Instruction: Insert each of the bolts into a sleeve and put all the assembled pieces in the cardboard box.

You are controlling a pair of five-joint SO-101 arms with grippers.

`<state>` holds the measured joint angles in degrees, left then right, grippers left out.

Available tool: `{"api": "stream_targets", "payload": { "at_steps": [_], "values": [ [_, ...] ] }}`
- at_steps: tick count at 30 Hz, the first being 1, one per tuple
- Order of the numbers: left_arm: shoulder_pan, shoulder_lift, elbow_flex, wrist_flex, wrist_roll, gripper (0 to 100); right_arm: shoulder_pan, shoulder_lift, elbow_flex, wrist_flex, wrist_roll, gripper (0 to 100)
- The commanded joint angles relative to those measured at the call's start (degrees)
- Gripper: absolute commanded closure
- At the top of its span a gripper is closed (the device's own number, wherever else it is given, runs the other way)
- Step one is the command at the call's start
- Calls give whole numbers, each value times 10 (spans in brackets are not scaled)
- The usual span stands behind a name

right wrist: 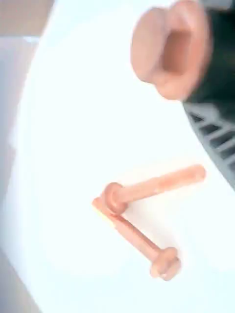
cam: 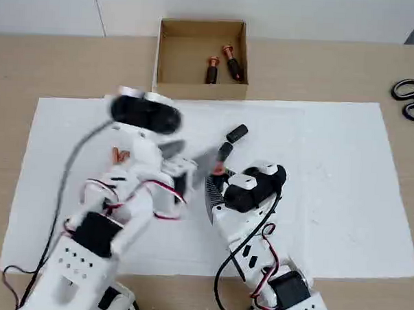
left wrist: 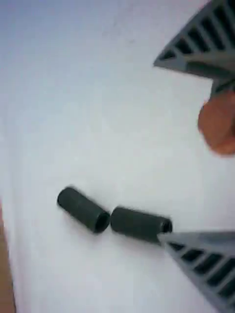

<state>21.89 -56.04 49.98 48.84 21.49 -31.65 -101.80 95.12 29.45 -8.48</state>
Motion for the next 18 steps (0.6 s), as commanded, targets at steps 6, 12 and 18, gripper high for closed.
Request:
{"api": "stream_targets", "payload": {
  "at_steps": [6, 12, 18],
  "values": [
    [-317, -11, -51, 33, -91, 793, 76, -4, -11, -9, -2, 995],
    [-392, -8, -44, 133, -171, 792, 166, -4, -64, 65, 38, 995],
    [-393, -11, -10, 166, -181, 793, 167, 73, -178, 74, 73, 995]
  ]
}}
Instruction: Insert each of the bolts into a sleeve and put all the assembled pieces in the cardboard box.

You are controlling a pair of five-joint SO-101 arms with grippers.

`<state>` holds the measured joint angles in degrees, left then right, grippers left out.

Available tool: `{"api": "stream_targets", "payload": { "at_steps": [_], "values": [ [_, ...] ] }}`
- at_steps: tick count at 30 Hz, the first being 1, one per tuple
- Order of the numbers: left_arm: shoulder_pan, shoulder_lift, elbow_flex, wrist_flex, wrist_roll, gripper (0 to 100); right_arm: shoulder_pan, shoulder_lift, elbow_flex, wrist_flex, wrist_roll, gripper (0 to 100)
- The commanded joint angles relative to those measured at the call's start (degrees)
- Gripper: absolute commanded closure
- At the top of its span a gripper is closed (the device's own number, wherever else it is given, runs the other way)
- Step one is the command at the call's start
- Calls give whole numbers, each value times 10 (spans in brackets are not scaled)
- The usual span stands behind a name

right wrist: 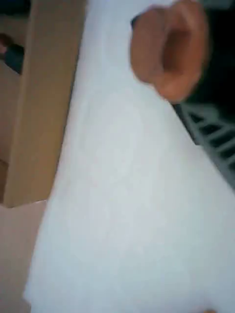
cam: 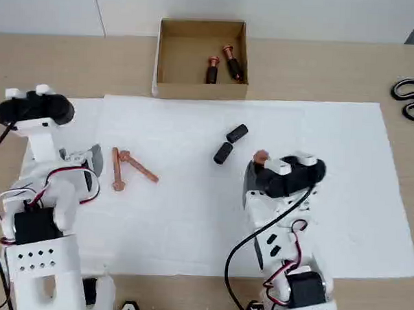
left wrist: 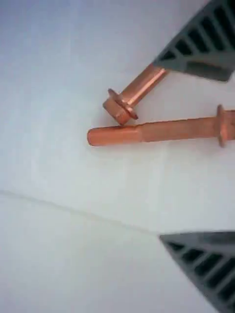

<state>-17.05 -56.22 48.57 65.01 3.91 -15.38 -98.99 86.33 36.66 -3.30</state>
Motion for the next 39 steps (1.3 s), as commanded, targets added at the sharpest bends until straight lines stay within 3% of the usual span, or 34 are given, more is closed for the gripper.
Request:
{"api": "stream_targets", "payload": {
  "at_steps": [1, 22, 30, 39],
  "values": [
    [-4, -9, 9, 4, -5, 793, 6, 82, -119, 1, 26, 995],
    [-4, -10, 26, 17, -8, 793, -12, 1138, -1143, 0, 25, 995],
    [-4, -10, 30, 17, -8, 793, -14, 1400, -1383, 0, 25, 995],
    [-3, -10, 73, 14, -8, 793, -14, 1582, -1557, 1, 25, 991]
  ]
}}
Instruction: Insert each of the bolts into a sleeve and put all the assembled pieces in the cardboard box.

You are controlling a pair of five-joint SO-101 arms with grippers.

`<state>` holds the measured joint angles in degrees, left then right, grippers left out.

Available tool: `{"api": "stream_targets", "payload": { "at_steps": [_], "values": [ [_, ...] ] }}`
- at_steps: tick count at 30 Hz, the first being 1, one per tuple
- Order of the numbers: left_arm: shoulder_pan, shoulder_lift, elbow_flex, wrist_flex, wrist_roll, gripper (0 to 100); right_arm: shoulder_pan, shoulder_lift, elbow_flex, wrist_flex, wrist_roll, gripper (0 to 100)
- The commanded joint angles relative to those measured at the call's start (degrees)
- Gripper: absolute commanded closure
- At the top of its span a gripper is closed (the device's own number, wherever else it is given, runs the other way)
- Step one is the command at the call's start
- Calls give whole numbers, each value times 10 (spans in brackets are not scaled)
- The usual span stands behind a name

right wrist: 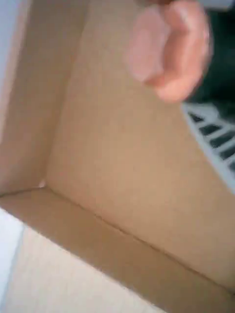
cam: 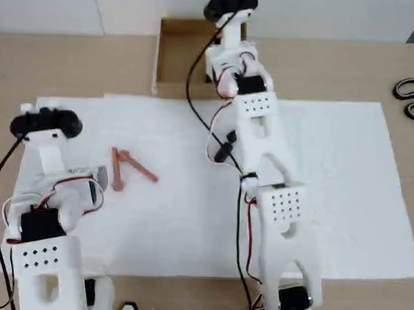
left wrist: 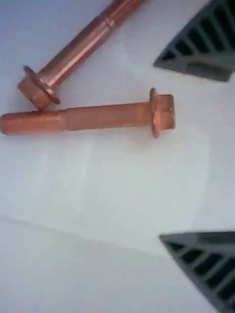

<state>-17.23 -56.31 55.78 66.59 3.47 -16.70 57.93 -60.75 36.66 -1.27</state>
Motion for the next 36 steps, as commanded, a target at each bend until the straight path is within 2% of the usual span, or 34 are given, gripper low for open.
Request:
{"api": "stream_targets", "payload": {
  "at_steps": [1, 11, 17, 24, 27, 31, 36],
  "values": [
    [-1, -9, 0, -2, -4, 793, 0, 29, -102, 1, 5, 991],
    [-1, -9, 0, -2, -4, 793, 0, 145, -217, 1, 6, 987],
    [0, -9, 0, -1, -4, 793, 2, 152, -222, 7, 6, 837],
    [0, -9, 0, -1, -4, 793, 9, 146, -244, 9, 6, 821],
    [0, -9, 0, -2, -4, 793, 13, 125, -291, 73, 6, 821],
    [0, -9, 0, -1, -4, 793, 13, 93, -359, 208, 6, 822],
    [0, -7, 0, 4, -4, 791, 12, 19, -357, 380, 5, 822]
  ]
}}
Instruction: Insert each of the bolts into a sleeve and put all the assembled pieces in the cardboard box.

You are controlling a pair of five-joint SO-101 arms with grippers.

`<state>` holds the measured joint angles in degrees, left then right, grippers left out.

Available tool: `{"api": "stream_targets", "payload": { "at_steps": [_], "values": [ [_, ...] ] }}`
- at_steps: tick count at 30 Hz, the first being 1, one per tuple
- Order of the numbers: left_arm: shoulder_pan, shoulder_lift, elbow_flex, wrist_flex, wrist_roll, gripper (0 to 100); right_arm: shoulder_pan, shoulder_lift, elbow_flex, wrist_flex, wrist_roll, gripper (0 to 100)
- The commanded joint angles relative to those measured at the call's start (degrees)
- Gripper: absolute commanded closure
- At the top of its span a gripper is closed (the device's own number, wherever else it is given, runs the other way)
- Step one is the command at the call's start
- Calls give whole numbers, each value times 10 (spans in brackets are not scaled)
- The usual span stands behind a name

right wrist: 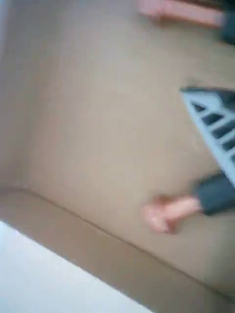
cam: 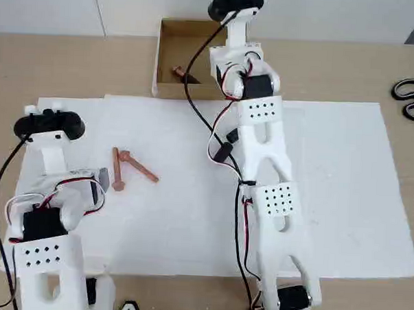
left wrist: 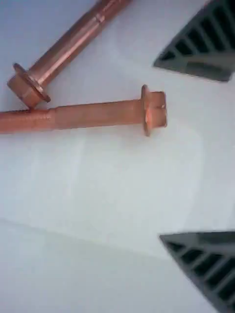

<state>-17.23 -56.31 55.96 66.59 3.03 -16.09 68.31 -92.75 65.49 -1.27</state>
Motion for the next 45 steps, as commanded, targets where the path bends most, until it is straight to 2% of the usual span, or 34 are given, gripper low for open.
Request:
{"api": "stream_targets", "payload": {
  "at_steps": [1, 3, 10, 21, 25, 33, 38, 45],
  "values": [
    [0, -7, -3, 10, 1, 791, 5, -98, -37, 123, 4, 822],
    [0, -7, -4, 18, 1, 791, 3, -124, -37, 182, 2, 822],
    [0, -6, -2, 25, 1, 791, -22, -166, -35, 335, -82, 822],
    [1, -6, -1, 25, 1, 791, -22, -174, 58, 339, -97, 822],
    [1, -6, -1, 26, 1, 791, -22, -236, 87, 342, -96, 823],
    [17, -8, 7, 33, 1, 791, -25, -475, 398, 337, -97, 823],
    [61, -8, 21, 33, 1, 791, -11, -487, 535, 327, -103, 823],
    [69, -8, 21, 32, 1, 791, -10, -452, 554, 312, -247, 823]
  ]
}}
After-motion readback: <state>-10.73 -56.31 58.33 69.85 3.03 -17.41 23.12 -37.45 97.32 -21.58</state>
